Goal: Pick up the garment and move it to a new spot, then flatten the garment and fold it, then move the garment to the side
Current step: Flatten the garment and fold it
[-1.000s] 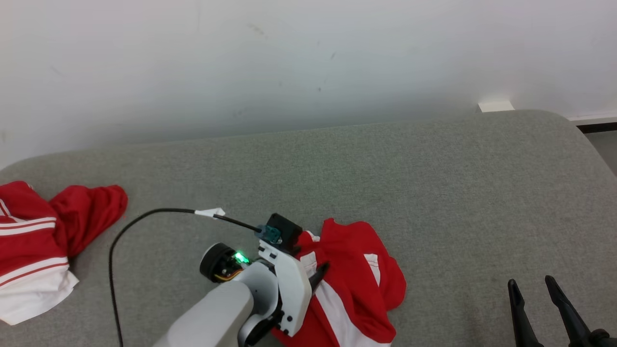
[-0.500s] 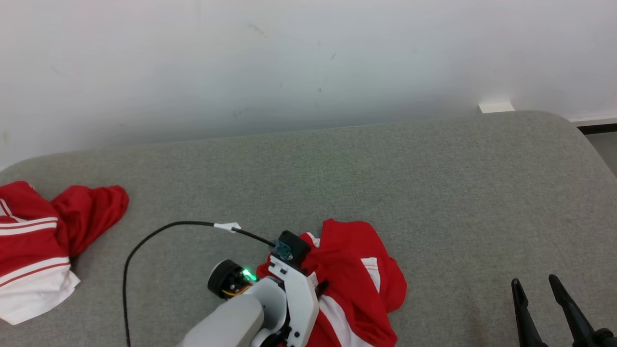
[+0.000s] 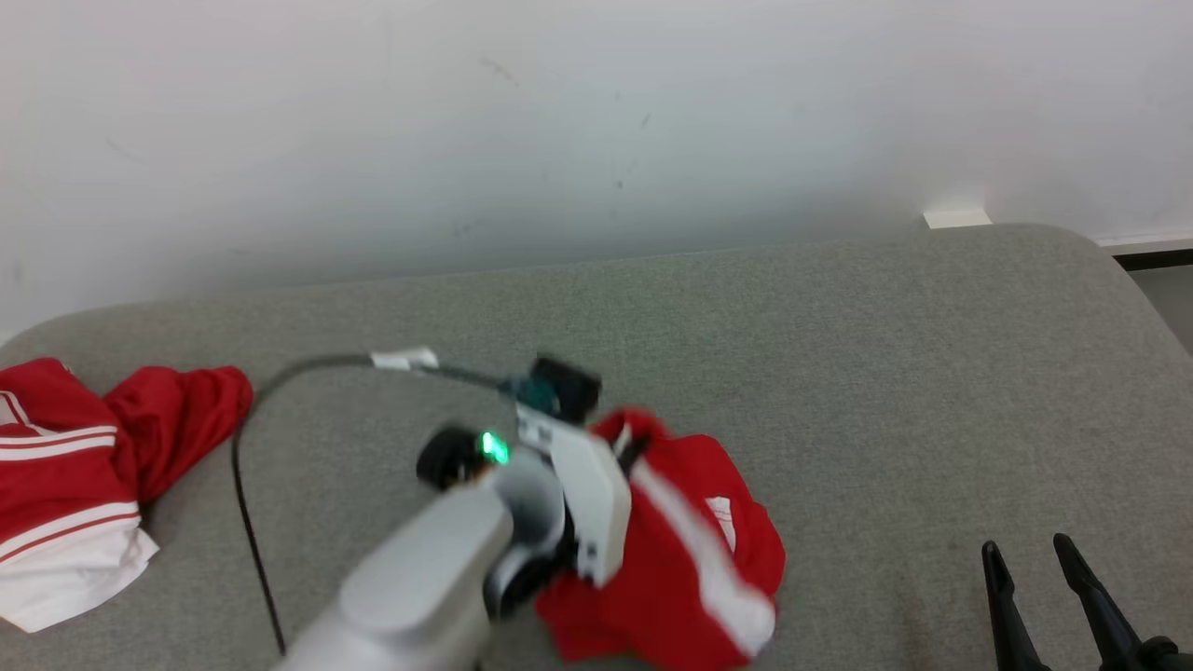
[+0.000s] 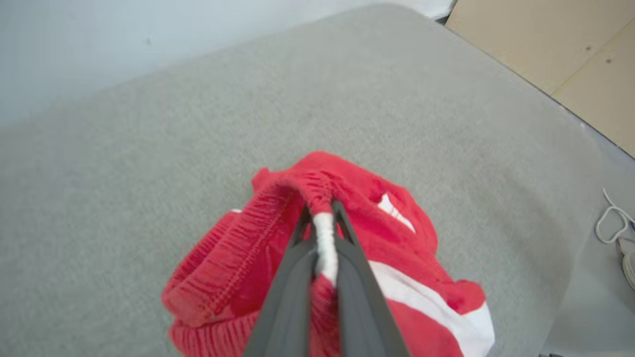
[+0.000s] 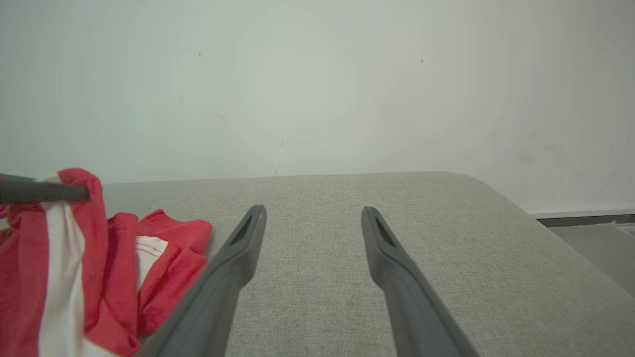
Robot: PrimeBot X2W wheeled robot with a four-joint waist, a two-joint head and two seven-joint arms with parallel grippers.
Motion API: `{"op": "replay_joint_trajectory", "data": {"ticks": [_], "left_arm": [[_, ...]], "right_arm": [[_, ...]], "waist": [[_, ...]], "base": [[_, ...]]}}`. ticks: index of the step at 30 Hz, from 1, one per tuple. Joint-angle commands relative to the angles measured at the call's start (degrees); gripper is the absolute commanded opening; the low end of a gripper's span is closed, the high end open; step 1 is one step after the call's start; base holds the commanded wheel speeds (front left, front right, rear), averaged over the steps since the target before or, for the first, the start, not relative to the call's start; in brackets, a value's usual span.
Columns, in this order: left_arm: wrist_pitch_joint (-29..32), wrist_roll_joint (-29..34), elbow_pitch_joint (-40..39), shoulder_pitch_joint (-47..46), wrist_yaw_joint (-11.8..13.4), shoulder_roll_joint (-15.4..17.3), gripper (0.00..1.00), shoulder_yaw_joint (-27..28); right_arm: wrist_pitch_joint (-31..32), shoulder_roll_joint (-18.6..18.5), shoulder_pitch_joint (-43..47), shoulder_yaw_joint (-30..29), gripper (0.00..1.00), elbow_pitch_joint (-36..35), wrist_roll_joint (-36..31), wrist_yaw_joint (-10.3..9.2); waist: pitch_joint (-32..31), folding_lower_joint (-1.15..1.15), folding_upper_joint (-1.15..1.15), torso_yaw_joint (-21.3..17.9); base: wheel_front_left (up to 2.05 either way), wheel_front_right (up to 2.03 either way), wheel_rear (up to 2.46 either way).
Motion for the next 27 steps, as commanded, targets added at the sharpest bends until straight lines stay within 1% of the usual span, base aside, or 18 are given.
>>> {"op": "replay_joint_trajectory", "data": {"ticks": [1,5,8,12,16,18,20,22,25,27], "left_arm": [[-1.0,0.0,-0.6,-2.3,0.4,0.0,0.0,0.9],[-5.6,1.1,-0.6,-9.6,3.1,0.1,0.0,5.3],[-9.3,1.2,0.8,-14.6,3.1,-0.2,0.0,7.6],[-15.8,2.6,3.8,-20.3,2.1,-0.4,0.0,9.4],[-24.3,3.5,7.2,-25.3,1.7,-1.1,0.0,10.9],[-26.8,4.1,8.4,-26.4,0.6,-1.8,0.0,10.8],[-28.4,3.1,8.9,-26.3,-1.1,-2.7,0.0,11.1],[-29.1,2.4,8.4,-24.1,-2.9,-3.5,0.0,10.4],[-29.5,1.5,6.0,-18.6,-4.8,-4.2,0.0,8.3],[-29.6,0.3,3.4,-13.2,-5.4,-4.5,0.0,6.8]], "right_arm": [[0.0,-0.2,-0.1,0.0,1.0,0.1,-0.1,-0.13],[0.0,-0.1,-1.2,1.0,1.0,0.2,-0.2,-0.13],[0.0,0.1,-1.8,1.6,1.0,0.4,0.0,-0.12],[0.0,0.0,-2.3,1.8,1.0,0.7,0.1,-0.13],[0.0,-0.1,-2.4,1.4,1.0,0.8,0.1,-0.13],[0.0,-0.2,-2.7,1.3,1.0,0.7,0.2,-0.12],[0.0,-0.1,-2.8,1.1,1.0,0.6,0.3,-0.12],[0.0,0.1,-2.7,0.8,1.0,0.6,0.5,-0.12],[0.0,0.4,-2.3,0.3,1.0,0.6,0.4,-0.12],[0.0,0.6,-1.8,-0.2,1.0,0.5,0.4,-0.12]], "waist": [[0.0,0.0,0.0,0.0],[0.2,0.0,0.0,-1.0],[0.2,0.0,0.0,-2.3],[0.2,0.0,0.0,-3.9],[0.3,0.0,0.0,-4.9],[0.5,0.0,0.0,-5.2],[0.7,0.0,0.0,-5.4],[0.9,0.0,0.0,-5.5],[0.9,0.0,0.0,-5.4],[0.8,0.0,0.0,-5.2]], "base": [[0.0,0.0,0.0],[0.0,0.0,0.0],[0.0,0.0,0.0],[0.0,0.0,0.0],[0.0,0.0,0.0],[0.0,0.0,0.0],[0.0,0.0,0.0],[0.0,0.0,0.0],[0.0,0.0,0.0],[0.0,0.0,0.0]]}}
